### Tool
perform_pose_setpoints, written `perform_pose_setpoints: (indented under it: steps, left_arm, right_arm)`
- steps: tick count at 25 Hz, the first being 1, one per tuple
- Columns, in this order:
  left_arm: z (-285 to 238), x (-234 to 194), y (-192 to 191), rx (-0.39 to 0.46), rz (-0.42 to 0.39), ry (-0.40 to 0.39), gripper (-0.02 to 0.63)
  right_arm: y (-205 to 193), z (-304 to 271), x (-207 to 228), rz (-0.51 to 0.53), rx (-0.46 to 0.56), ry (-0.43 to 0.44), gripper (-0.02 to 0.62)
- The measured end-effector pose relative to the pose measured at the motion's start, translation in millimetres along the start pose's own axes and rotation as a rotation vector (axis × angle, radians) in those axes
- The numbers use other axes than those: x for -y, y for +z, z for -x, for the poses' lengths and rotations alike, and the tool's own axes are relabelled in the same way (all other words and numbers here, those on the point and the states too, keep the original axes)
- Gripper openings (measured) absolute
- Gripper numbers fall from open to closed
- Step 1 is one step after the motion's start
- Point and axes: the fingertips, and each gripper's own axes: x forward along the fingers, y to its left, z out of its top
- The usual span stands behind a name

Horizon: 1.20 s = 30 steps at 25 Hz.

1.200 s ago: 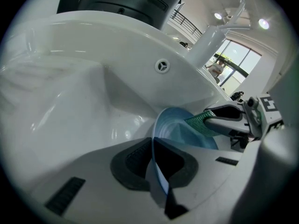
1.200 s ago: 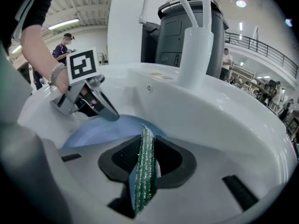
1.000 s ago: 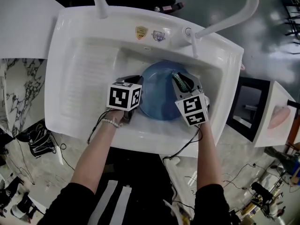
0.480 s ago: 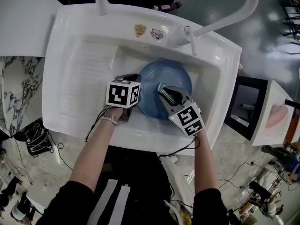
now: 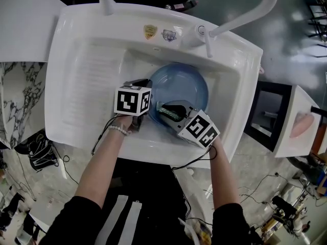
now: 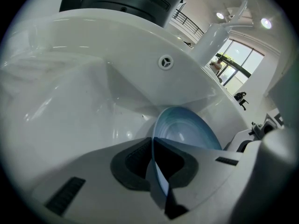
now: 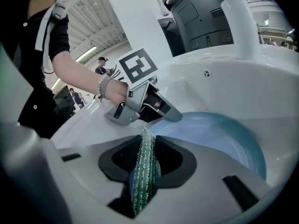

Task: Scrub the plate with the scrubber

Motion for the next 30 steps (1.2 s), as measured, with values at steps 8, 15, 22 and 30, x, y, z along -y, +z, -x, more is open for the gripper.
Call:
perform_pose_setpoints:
  steps: [8,15,22,30]
  left_arm:
    - [-0.1,5.1,-0.7,-0.018,-0.021,-0.027,0.034]
    - [18.7,14.8,18.5,0.022,-0.050,-0.086,0.097]
    - [69.6,21.8,55.2,0.120,-0.159,-0.080,0.072]
    - [144.7,52.1,98.6,0.307,-0.315,-0.099,0.001]
  right_arm:
    - [4.2,-2.9,-16.0,-0.028,-0.008,0.086,0.095]
    - [21.7,22.6,13.9,-0.042,0.047,-0.151,0.095]
    - [50.9,65.6,41.1,-0.047,0.070,-0.458,0.095]
    - [115.6,121.9,25.2,-0.079,0.246,-0.685,0.095]
